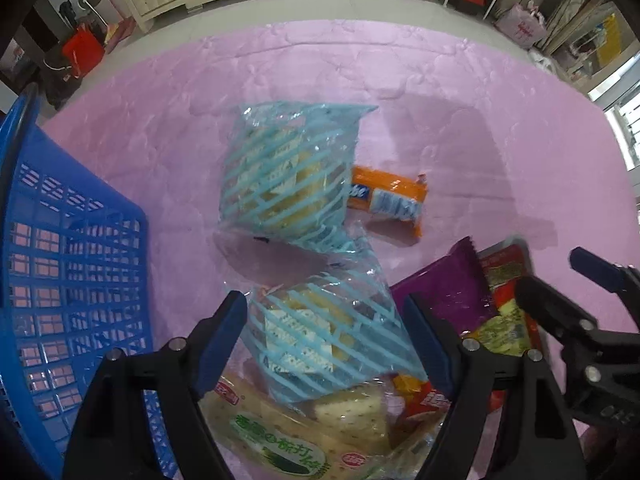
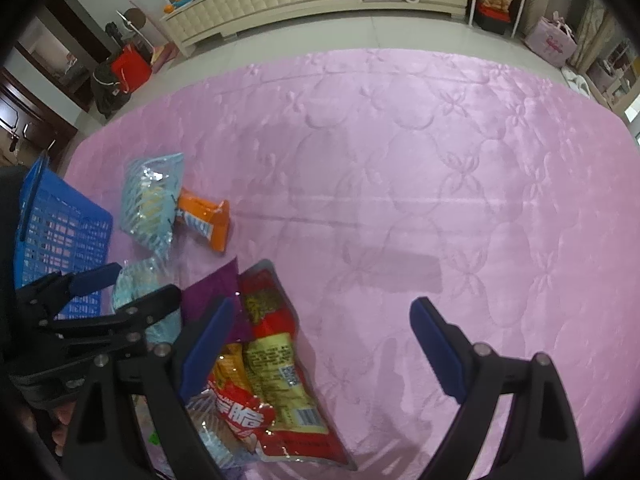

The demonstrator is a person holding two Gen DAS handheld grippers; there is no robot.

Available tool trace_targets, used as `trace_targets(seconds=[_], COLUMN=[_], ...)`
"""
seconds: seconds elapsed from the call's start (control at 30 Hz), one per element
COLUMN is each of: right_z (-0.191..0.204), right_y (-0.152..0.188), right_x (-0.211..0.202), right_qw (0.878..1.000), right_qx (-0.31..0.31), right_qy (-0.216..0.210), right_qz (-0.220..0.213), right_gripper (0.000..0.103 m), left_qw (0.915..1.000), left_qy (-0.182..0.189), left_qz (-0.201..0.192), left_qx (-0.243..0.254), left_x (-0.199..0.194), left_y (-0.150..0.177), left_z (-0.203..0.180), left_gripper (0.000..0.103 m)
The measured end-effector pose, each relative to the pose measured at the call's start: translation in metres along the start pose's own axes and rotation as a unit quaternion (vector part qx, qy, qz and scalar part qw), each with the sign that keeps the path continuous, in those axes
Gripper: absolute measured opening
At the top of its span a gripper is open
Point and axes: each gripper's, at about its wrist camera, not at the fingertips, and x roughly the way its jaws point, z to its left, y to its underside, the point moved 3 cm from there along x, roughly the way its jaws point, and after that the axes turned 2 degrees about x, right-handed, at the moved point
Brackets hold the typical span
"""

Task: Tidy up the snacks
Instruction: 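Lower the left tool onto the light-blue striped bag and close it, then carry the striped bag with the left tool over the blue basket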

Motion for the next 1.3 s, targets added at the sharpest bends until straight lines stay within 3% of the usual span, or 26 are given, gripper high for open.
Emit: trace_targets(seconds=[0.23,0.33,0.5,0.77,0.93,1.1,1.3], right_z=[0.009,0.018,0.018,0.031,0.058,0.085,0.109], right_y=[0.003,0.008,0.008,-0.002,-0.008,-0.021,-0.028], right_x=[0.0,0.003,-0.008,-0.043,-0.053,-0.049,-0.029], right_qw=[1.0,1.0,1.0,0.999,0.998,0.998,0.998], right_qx=[-0.003,-0.006,0.005,0.014,-0.005,-0.02,-0.019], right_qy=[0.015,0.013,0.002,-0.036,-0.048,-0.053,-0.065], right_qz=[-0.002,0.002,-0.001,-0.024,-0.031,-0.028,-0.01], right_gripper=[0.092,0.092,0.091,0.087,0.087,0.087,0.087], left_qw=[0.9999,0.9997,0.9996,0.9957,0.9919,0.9884,0.9864], left_qy=[-0.012,-0.016,0.023,0.035,0.048,0.046,0.029], left_qz=[-0.006,-0.017,-0.015,-0.083,-0.117,-0.145,-0.16], left_qx=[0.01,0.012,0.003,0.02,0.011,-0.003,-0.024], left_x=[0.017,0.015,0.006,-0.064,-0.105,-0.132,-0.136], left_y=[0.006,0.011,0.023,0.017,0.022,0.022,0.026], left_z=[-0.008,-0.013,0.0,0.012,0.035,0.069,0.104], left_gripper=[0.077,0.066,0.06,0.06,0.06,0.06,0.06])
